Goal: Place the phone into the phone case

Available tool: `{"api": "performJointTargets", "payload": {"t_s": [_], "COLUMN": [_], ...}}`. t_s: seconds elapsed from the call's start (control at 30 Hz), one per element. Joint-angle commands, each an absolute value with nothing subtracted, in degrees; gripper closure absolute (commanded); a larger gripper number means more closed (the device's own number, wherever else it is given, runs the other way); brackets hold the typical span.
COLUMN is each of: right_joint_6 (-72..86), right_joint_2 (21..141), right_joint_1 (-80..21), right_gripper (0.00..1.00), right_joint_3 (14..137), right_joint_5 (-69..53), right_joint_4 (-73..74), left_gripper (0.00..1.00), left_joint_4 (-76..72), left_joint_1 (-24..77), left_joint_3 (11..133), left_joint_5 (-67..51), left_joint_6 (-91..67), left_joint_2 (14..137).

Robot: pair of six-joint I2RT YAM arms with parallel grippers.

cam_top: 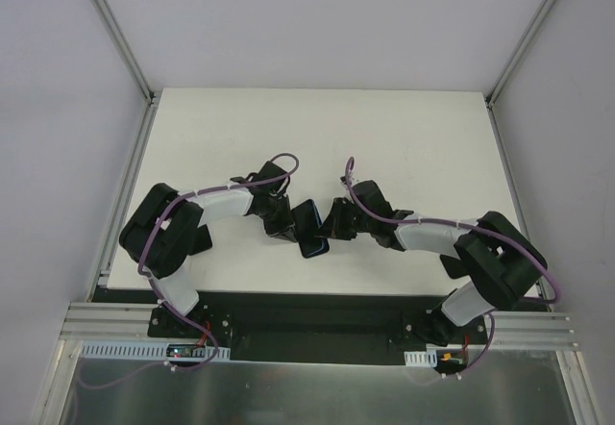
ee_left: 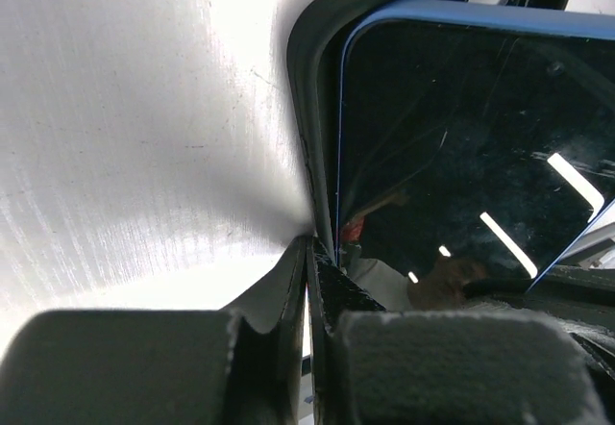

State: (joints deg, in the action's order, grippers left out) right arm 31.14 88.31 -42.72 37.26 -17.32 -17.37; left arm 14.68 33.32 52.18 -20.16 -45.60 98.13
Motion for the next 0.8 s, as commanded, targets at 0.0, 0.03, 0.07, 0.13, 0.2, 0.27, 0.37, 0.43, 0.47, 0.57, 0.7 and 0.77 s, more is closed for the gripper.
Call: {"api": "performJointTargets", "payload": {"t_s": [0.0, 0.03, 0.07, 0.13, 0.2, 0.27, 0.37, 0.43, 0.47, 0.57, 0.7, 0.77], "right_joint_6": [27.8, 27.4, 26.6, 26.2, 26.2, 25.9, 25.4, 24.8, 24.6, 23.6, 22.5, 22.6], "right_joint_2": [90.6, 90.6, 90.6, 90.6, 91.1, 91.8, 92.5, 93.1, 93.8, 95.5, 97.5, 98.2], "right_joint_1": [-43.3, -43.4, -43.3, -43.3, -43.3, -43.3, -43.3, -43.3, -43.3, -43.3, -43.3, -43.3], "right_gripper": [0.98, 0.98, 0.98, 0.98, 0.98, 0.98, 0.98, 0.98, 0.98, 0.98, 0.98, 0.98], "right_joint_3": [36.5, 36.5, 36.5, 36.3, 36.2, 36.8, 37.4, 37.7, 37.8, 38.3, 39.2, 39.5], "right_joint_5": [-18.5, -18.8, -19.2, -19.8, -20.6, -21.6, -23.2, -24.1, -24.3, -25.8, -27.2, -27.1], "right_joint_4": [-17.1, -16.8, -16.6, -16.3, -16.3, -16.3, -16.3, -16.0, -16.1, -16.2, -16.2, -16.2], "left_gripper": [1.0, 1.0, 1.0, 1.0, 1.0, 1.0, 1.0, 1.0, 1.0, 1.0, 1.0, 1.0], "left_joint_4": [16.4, 16.8, 17.0, 17.4, 18.0, 18.6, 19.4, 19.5, 19.5, 19.5, 19.5, 19.5], "left_joint_1": [32.1, 31.6, 31.0, 29.8, 29.4, 29.4, 29.4, 29.4, 29.4, 29.4, 29.4, 29.4], "left_joint_3": [53.7, 53.7, 53.7, 54.6, 55.5, 57.3, 59.3, 60.2, 60.5, 61.3, 62.0, 62.1], "left_joint_5": [-14.8, -14.2, -13.8, -13.0, -12.3, -11.3, -10.6, -10.7, -10.6, -10.6, -10.6, -10.7], "left_joint_6": [-44.1, -44.0, -43.8, -43.4, -42.7, -42.3, -42.1, -42.1, -42.0, -41.6, -40.9, -40.7], "left_joint_2": [99.3, 99.2, 99.3, 99.8, 100.5, 102.0, 103.9, 104.8, 105.1, 105.8, 105.9, 105.7]}}
